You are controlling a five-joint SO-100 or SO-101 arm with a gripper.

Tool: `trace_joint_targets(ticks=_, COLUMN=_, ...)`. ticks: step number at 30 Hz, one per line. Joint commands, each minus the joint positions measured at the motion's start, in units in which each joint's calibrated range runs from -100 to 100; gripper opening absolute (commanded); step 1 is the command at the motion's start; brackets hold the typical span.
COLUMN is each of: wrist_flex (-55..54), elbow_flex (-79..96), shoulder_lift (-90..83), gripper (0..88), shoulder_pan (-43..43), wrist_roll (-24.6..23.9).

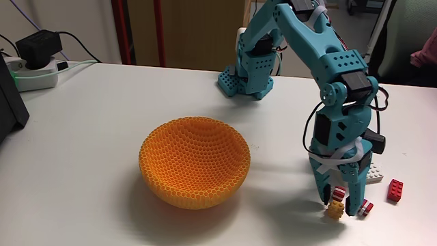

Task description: Pick only small cubed objects and place them into the bowl

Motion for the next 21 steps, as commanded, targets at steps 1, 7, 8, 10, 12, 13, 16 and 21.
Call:
trace_joint_targets(ticks=1, wrist_flex=-0.8, elbow_flex=-2.2, shoulder_lift=-0.3, gripper=19.7, shoulder_pan=0.7, wrist_roll=0.3)
trace_joint_targets(ticks=7, wrist_flex=-2.3, elbow_flex=-2.0, shoulder_lift=1.4, gripper=18.3, shoulder_pan=2.1, wrist_roll=0.7)
trace_joint_targets(ticks=8, wrist_flex=-2.3, elbow_flex=-2.0, shoulder_lift=1.7, gripper=17.5, shoulder_pan=2.2, wrist_roll=0.8)
trace_joint_targets(ticks=10, wrist_flex=-2.6, elbow_flex=-2.0, shoulder_lift=1.9, gripper=14.1, shoulder_pan=2.2, wrist_roll=1.0)
trace_joint_targets(ticks=12, wrist_flex=-2.7, elbow_flex=-2.0, shoulder_lift=1.9, gripper=9.4, shoulder_pan=2.3, wrist_roll=1.3)
trace_joint_targets(ticks=13, wrist_flex=-2.9, elbow_flex=-2.0, shoulder_lift=1.9, gripper=6.9, shoulder_pan=2.3, wrist_roll=1.6)
trace_joint_targets(ticks=16, wrist_flex=-2.9, elbow_flex=-2.0, shoulder_lift=1.9, gripper=2.1, shoulder_pan=2.5, wrist_roll=1.8)
trace_joint_targets(ticks=21, wrist_flex=-1.0, elbow_flex=-2.2, shoulder_lift=-1.3, gripper=1.1, shoulder_pan=2.9, wrist_roll=1.8)
